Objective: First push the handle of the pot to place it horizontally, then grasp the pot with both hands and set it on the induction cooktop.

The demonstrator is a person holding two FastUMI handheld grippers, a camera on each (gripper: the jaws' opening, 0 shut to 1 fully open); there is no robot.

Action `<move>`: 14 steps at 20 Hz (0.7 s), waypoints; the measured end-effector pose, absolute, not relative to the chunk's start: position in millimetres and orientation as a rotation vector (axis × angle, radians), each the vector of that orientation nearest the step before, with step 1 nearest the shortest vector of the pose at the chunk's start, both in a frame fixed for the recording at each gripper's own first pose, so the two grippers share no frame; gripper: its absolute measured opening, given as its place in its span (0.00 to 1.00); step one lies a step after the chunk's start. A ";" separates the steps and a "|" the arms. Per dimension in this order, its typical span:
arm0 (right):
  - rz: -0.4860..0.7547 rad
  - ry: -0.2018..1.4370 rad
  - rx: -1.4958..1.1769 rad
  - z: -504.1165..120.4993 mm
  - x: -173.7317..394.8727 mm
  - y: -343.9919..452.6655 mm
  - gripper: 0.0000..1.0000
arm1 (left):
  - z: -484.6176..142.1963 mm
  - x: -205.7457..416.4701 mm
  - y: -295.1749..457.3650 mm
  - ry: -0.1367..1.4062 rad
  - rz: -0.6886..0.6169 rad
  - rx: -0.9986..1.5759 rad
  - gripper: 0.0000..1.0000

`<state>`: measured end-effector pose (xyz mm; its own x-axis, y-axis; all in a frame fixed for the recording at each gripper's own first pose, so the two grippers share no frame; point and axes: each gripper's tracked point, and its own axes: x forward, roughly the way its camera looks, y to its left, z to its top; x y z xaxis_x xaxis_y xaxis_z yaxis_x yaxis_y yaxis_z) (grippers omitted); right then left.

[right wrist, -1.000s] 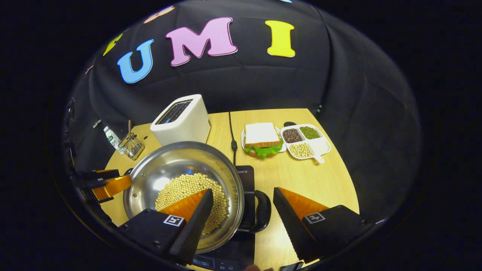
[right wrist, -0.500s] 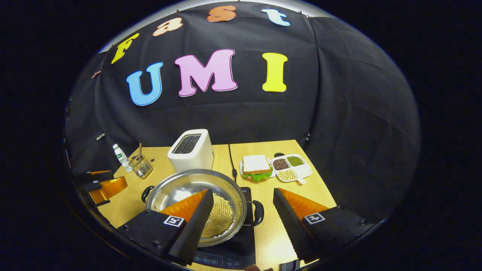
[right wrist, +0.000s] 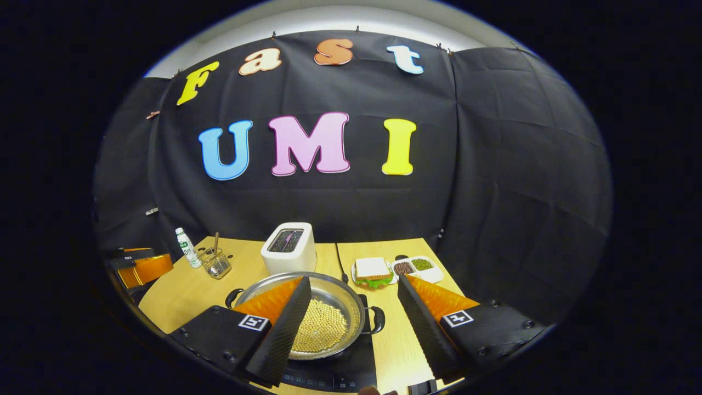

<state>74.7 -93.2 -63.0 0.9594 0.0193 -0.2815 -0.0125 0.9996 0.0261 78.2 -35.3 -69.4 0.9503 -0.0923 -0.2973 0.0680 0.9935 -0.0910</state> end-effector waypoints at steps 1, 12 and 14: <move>0.017 0.264 0.021 -56.0 70.6 -90.8 0.99 | -66.8 74.1 -32.0 0.295 -0.078 -0.090 0.96; 0.050 0.106 0.003 -10.7 34.8 -47.9 0.98 | -32.9 34.0 -5.2 0.166 -0.085 -0.048 0.96; 0.045 0.106 -0.001 -10.5 32.7 -45.2 0.98 | -35.8 29.8 -4.4 0.170 -0.089 -0.051 0.96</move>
<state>32.7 -45.2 -10.5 0.9934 0.0448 -0.1059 -0.0450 0.9990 0.0011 29.8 -4.4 -35.8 0.9817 -0.0928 -0.1664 0.0841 0.9947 -0.0585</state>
